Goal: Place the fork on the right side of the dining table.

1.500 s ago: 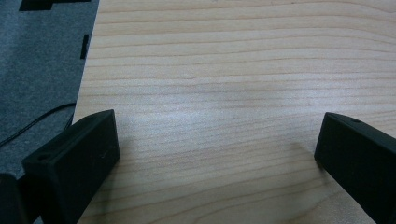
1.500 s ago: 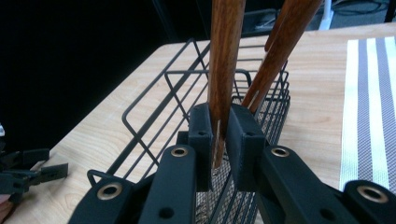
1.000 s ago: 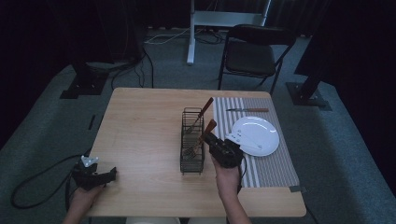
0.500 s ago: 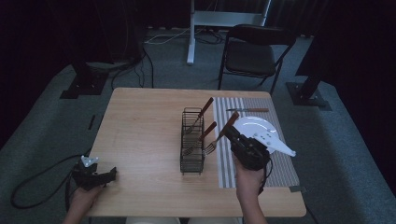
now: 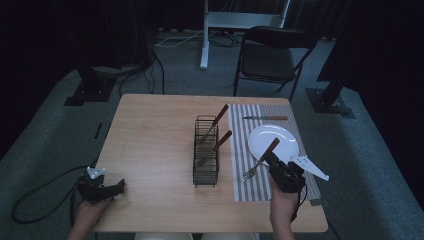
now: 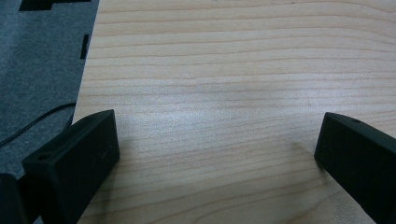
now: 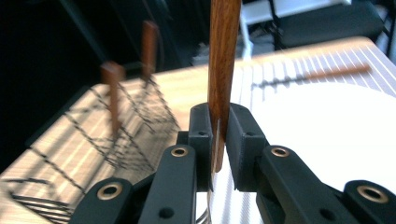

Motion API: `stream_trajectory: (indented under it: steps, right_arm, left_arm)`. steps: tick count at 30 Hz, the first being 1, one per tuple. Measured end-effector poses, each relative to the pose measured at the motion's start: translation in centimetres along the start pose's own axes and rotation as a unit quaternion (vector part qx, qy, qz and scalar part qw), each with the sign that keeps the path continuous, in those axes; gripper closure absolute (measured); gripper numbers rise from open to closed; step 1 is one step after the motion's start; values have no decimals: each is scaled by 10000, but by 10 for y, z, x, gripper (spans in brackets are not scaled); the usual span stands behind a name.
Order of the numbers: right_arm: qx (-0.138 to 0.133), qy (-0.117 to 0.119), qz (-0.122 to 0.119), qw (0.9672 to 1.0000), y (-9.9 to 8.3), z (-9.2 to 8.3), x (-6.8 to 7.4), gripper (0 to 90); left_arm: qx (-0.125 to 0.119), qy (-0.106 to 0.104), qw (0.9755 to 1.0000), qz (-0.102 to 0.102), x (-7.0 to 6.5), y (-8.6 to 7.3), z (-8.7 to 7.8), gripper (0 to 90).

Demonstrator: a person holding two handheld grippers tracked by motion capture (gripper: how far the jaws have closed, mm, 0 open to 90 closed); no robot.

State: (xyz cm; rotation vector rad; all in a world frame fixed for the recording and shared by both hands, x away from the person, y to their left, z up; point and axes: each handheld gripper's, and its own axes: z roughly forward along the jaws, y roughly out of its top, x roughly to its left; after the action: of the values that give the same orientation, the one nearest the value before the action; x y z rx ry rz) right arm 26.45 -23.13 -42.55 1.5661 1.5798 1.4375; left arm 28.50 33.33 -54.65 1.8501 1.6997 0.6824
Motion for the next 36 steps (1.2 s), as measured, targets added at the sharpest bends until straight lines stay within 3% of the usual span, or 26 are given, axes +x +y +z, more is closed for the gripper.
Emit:
stream_trajectory:
  steps: [1,4,8,15,20,22,23,26,27,28,29,32,34,36]
  right_arm:
    - [0,0,0,10000,0,0,0,810]
    - [61,-186,175,9997,-19,6,-19,810]
    - [60,-285,231,9993,-29,8,-29,810]
    - [54,-391,352,9986,-40,12,-35,809]
    - [-25,-470,645,9968,-49,4,-45,809]
    - [-64,-470,942,9944,-55,-3,-53,807]
    - [-64,-470,942,9944,-55,-3,-53,807]
    - [-26,-440,1347,9899,-63,-11,-68,803]
    - [-26,-440,1347,9899,-63,-11,-68,803]
    - [16,-389,1600,9863,-67,-14,-77,798]
    - [16,-389,1600,9863,-67,-14,-77,798]
    - [140,-510,1861,9811,-76,-20,-94,780]
    - [166,-557,1896,9801,-78,-22,-98,776]
    - [323,-661,2110,9747,-83,-24,-113,761]
  left_arm:
    - [0,0,10000,0,0,0,0,3]
    - [-8,-1,10000,-11,0,0,0,3]
    - [-8,-2,10000,-11,0,0,0,2]
    - [-8,-1,10000,-11,0,0,0,3]
    - [-8,-2,10000,-9,0,0,0,3]
    - [-8,-1,10000,-10,0,0,0,3]
    - [-8,-1,10000,-10,0,0,0,3]
    - [-7,-1,10000,-8,0,0,0,2]
    - [-7,-1,10000,-8,0,0,0,3]
    - [-10,4,10000,-12,0,0,0,3]
    - [-13,5,10000,-14,0,0,0,3]
    - [-16,7,10000,-17,0,0,0,3]
    - [-17,7,10000,-19,0,0,0,3]
    - [-16,8,10000,-21,0,0,0,3]
